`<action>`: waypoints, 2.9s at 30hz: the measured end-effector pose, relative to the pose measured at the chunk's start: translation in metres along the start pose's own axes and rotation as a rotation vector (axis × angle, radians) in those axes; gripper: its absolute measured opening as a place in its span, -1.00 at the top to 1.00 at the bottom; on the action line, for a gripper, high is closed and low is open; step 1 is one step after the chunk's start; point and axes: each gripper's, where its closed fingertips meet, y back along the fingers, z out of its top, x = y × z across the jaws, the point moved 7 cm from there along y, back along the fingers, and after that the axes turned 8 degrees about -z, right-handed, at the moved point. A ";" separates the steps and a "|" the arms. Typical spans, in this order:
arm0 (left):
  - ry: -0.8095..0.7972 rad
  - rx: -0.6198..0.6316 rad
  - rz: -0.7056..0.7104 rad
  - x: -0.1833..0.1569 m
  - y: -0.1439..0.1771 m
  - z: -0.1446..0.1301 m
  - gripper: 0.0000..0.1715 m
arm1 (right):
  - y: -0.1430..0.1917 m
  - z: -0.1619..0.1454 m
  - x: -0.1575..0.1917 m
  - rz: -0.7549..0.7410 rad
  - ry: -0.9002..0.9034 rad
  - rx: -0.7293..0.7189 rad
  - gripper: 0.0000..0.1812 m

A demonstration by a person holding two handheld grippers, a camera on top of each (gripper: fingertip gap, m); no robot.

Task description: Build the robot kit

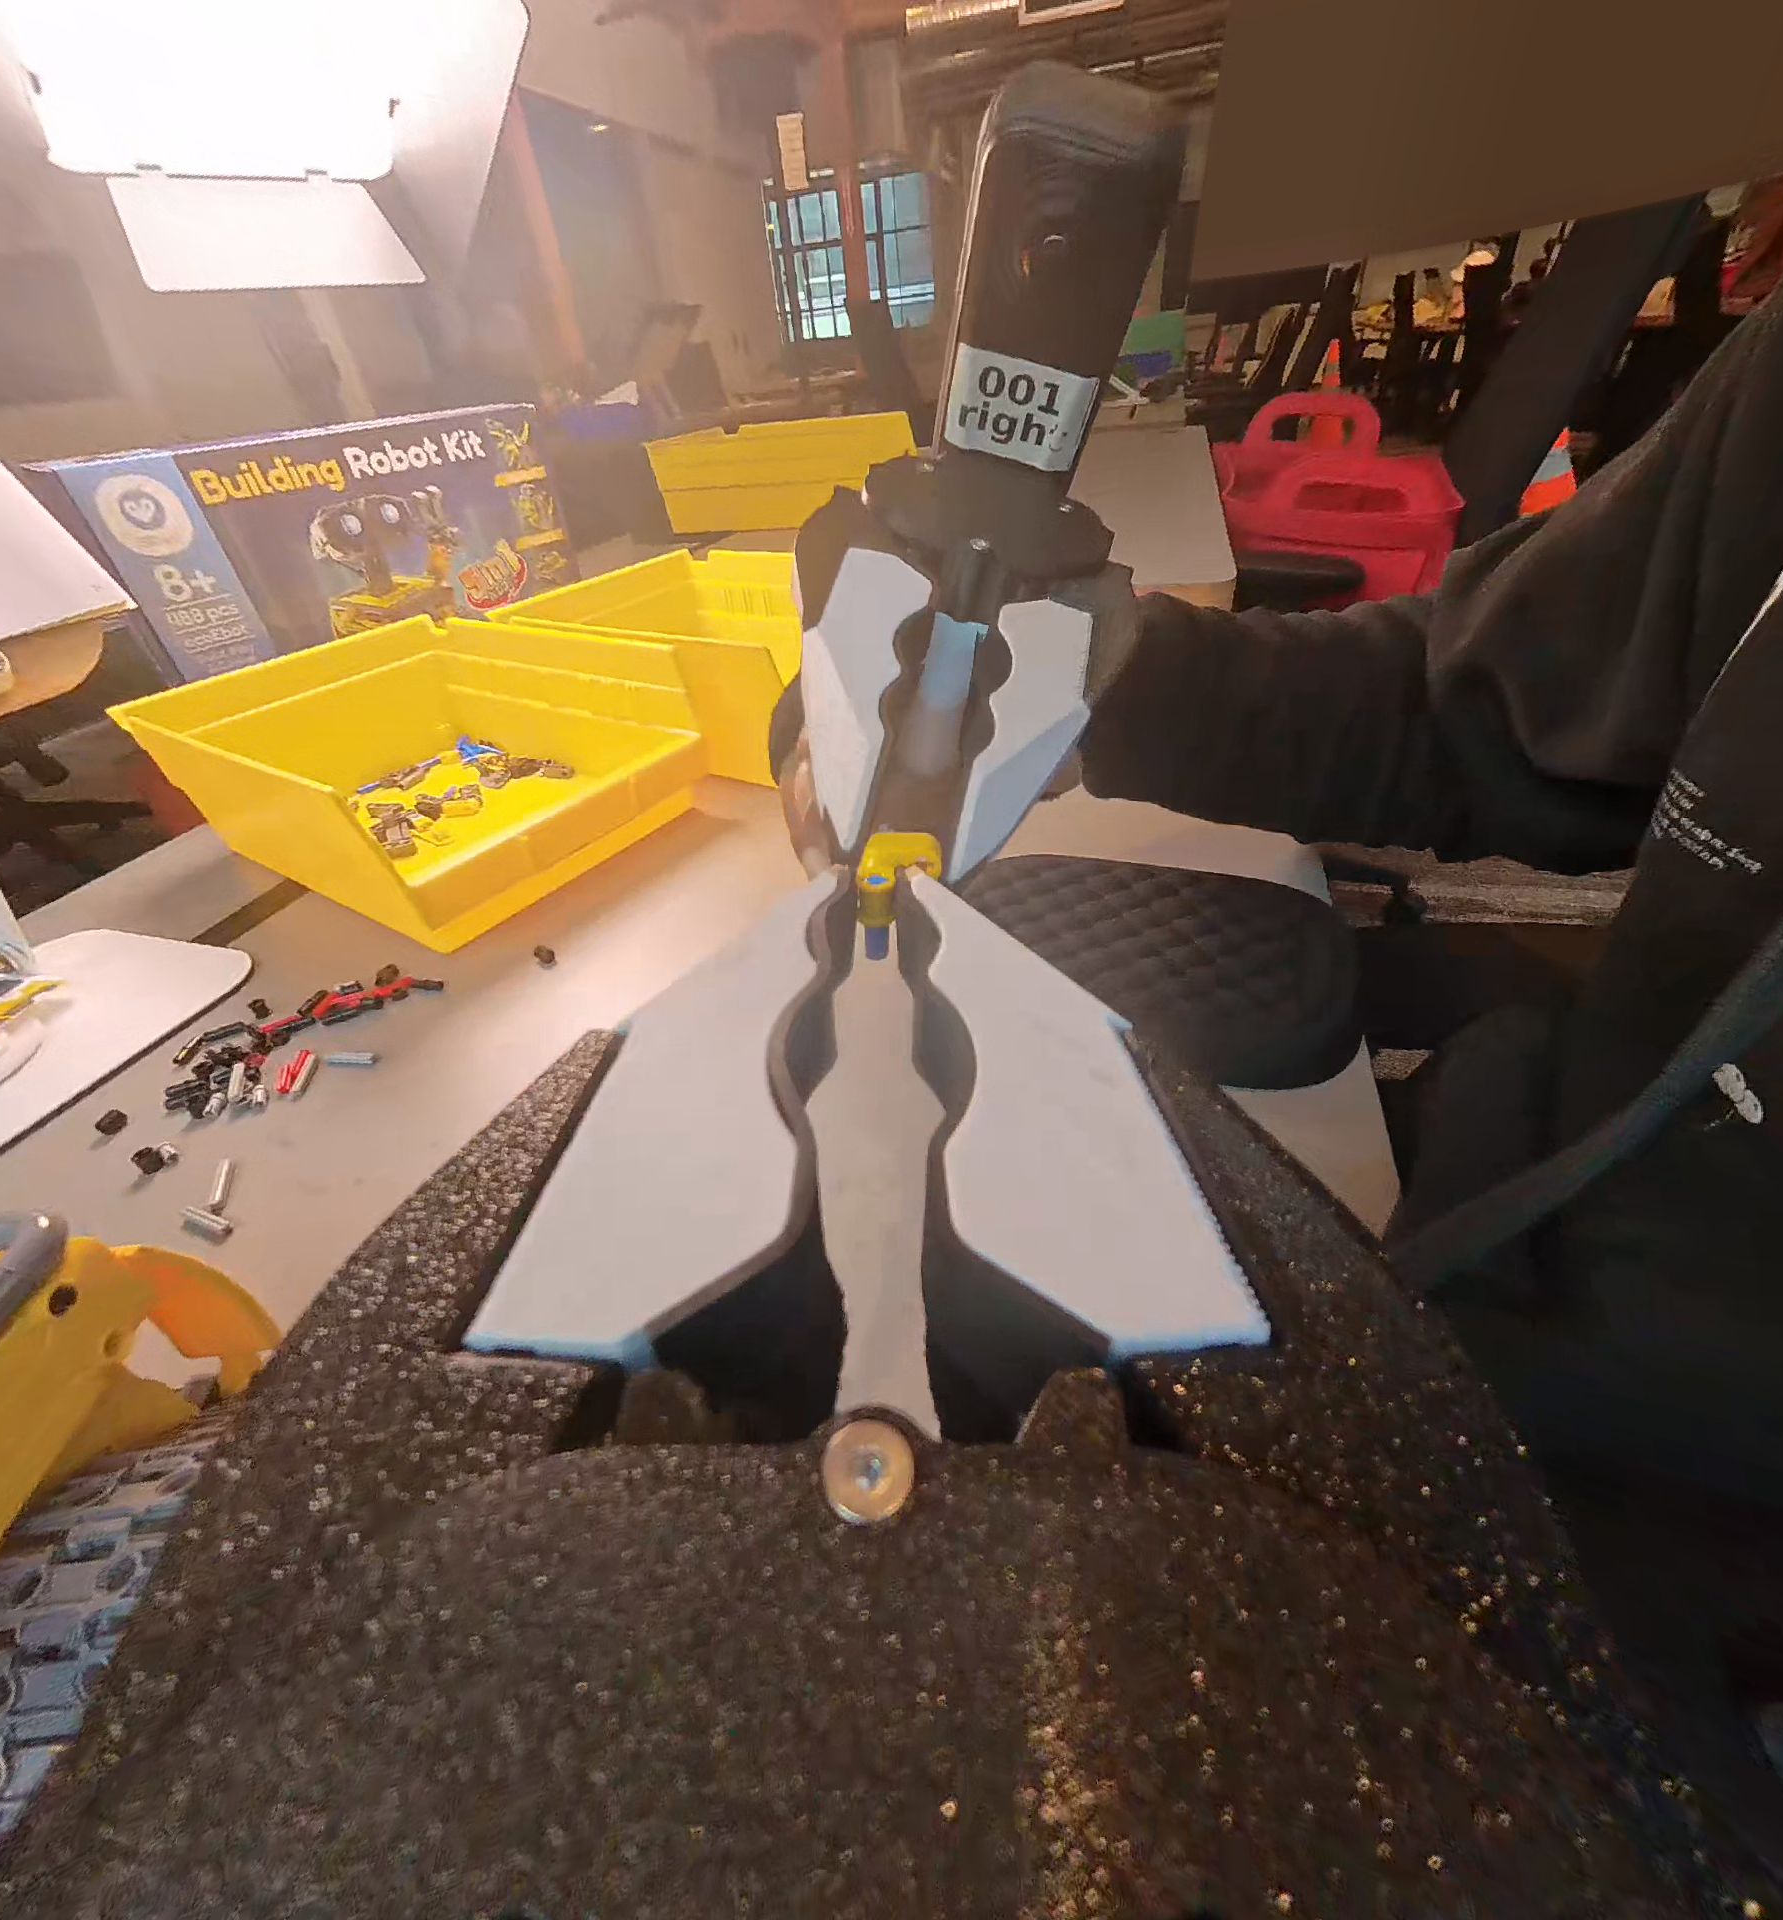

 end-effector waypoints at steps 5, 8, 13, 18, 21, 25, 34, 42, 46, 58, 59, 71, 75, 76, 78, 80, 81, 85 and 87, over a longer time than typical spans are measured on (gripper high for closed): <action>-0.018 0.033 -0.042 0.013 -0.005 -0.006 0.93 | 0.001 -0.009 -0.008 -0.009 -0.031 0.019 0.83; -0.026 0.086 -0.080 0.029 -0.009 -0.015 0.92 | 0.000 -0.017 -0.018 -0.040 -0.031 0.017 0.84; 0.029 0.093 -0.147 0.052 -0.017 -0.022 0.91 | 0.001 -0.027 -0.032 -0.093 -0.064 -0.023 0.84; 0.060 0.085 -0.149 0.062 -0.019 -0.038 0.91 | -0.002 -0.046 -0.036 -0.094 -0.108 -0.013 0.84; 0.050 0.098 -0.128 0.063 -0.015 -0.045 0.91 | -0.008 -0.054 -0.037 -0.078 -0.139 -0.019 0.84; 0.050 0.126 -0.099 0.064 -0.012 -0.048 0.91 | -0.012 -0.062 -0.039 -0.066 -0.186 -0.036 0.84; 0.112 0.115 -0.073 0.072 -0.009 -0.051 0.92 | -0.015 -0.075 -0.042 -0.129 -0.215 -0.054 0.84; 0.123 0.106 -0.076 0.073 -0.008 -0.051 0.92 | -0.016 -0.076 -0.043 -0.123 -0.247 -0.081 0.84; 0.142 0.103 -0.088 0.074 -0.008 -0.052 0.92 | -0.016 -0.076 -0.044 -0.114 -0.261 -0.085 0.85; 0.148 0.107 -0.082 0.075 -0.009 -0.052 0.93 | -0.009 -0.076 -0.049 -0.128 -0.308 -0.133 0.85; 0.141 0.112 -0.080 0.075 -0.009 -0.052 0.93 | -0.009 -0.076 -0.049 -0.128 -0.308 -0.134 0.85; 0.140 0.068 -0.038 0.078 -0.004 -0.048 0.93 | -0.011 -0.078 -0.046 -0.093 -0.327 -0.108 0.65; 0.140 0.055 -0.019 0.080 -0.002 -0.046 0.93 | -0.012 -0.078 -0.046 -0.115 -0.313 -0.099 0.61; 0.139 0.054 -0.019 0.079 -0.001 -0.046 0.93 | -0.011 -0.077 -0.047 -0.120 -0.313 -0.102 0.61; 0.136 0.052 -0.018 0.079 -0.001 -0.045 0.93 | -0.010 -0.077 -0.048 -0.134 -0.315 -0.107 0.61; 0.141 0.049 -0.019 0.079 -0.001 -0.045 0.93 | -0.008 -0.075 -0.048 -0.135 -0.326 -0.130 0.61; 0.147 0.039 -0.021 0.079 0.000 -0.044 0.93 | -0.007 -0.074 -0.048 -0.129 -0.339 -0.149 0.61; 0.216 -0.058 -0.066 0.079 0.005 -0.037 0.93 | 0.004 -0.058 -0.050 -0.079 -0.446 -0.327 0.62; 0.265 -0.111 -0.111 0.078 0.006 -0.033 0.93 | 0.012 -0.055 -0.055 -0.084 -0.483 -0.390 0.63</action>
